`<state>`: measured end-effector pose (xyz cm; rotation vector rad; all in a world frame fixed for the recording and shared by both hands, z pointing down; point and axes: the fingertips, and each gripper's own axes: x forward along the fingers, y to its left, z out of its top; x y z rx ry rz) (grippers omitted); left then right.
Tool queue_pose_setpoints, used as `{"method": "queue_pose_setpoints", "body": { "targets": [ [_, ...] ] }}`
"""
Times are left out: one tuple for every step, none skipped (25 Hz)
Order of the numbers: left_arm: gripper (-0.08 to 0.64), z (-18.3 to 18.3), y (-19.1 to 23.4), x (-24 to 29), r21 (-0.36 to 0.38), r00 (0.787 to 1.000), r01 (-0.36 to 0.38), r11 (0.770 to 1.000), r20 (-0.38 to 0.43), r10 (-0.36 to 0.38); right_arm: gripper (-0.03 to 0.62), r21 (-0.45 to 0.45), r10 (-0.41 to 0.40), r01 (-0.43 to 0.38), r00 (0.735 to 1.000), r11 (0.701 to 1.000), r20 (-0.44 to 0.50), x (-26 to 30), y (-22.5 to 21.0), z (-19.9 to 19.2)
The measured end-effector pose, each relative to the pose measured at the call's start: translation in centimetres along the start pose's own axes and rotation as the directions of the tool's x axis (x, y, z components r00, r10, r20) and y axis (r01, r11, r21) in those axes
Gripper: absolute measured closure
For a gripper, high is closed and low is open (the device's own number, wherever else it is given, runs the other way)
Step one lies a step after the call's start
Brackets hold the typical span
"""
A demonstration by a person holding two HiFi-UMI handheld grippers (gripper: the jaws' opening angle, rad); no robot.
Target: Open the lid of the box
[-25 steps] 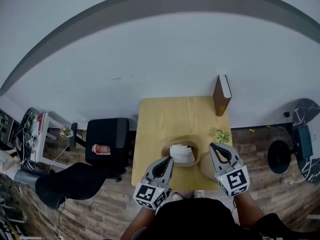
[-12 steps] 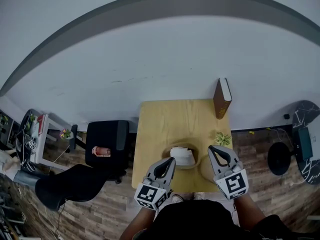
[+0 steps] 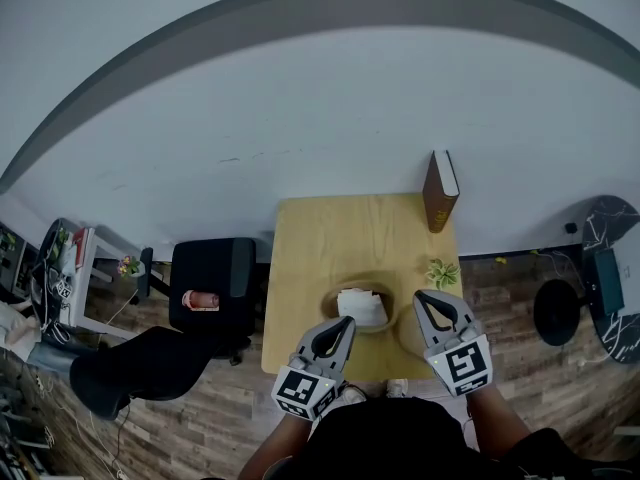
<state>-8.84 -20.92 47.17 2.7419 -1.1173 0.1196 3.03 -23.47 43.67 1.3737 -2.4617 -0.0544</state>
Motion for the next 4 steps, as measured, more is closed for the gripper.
{"method": "queue_pose_setpoints", "body": {
  "targets": [
    [0.540,-0.02,-0.07,-0.04,-0.001,1.000,0.000,1.000,0.000,0.000,0.574,0.008,-0.003,0.003,1.000,1.000,0.000,-0.08,0.02,-0.11],
    [0.540,-0.03,-0.12,-0.08,-0.003,1.000,-0.001,1.000,0.001,0.001,0.574,0.013,-0.005,0.005,1.000,1.000,-0.001,-0.16,0.02,-0.22],
    [0.540,-0.01,-0.19,-0.10,-0.003,1.000,-0.001,1.000,0.003,0.001,0.574,0.013,-0.005,0.005,1.000,1.000,-0.003,-0.25,0.01,-0.34],
    [0.540,0.01,-0.25,-0.12,-0.003,1.000,-0.002,1.000,0.007,0.002,0.574,0.011,-0.005,0.005,1.000,1.000,-0.006,-0.34,0.00,-0.45]
  ]
}}
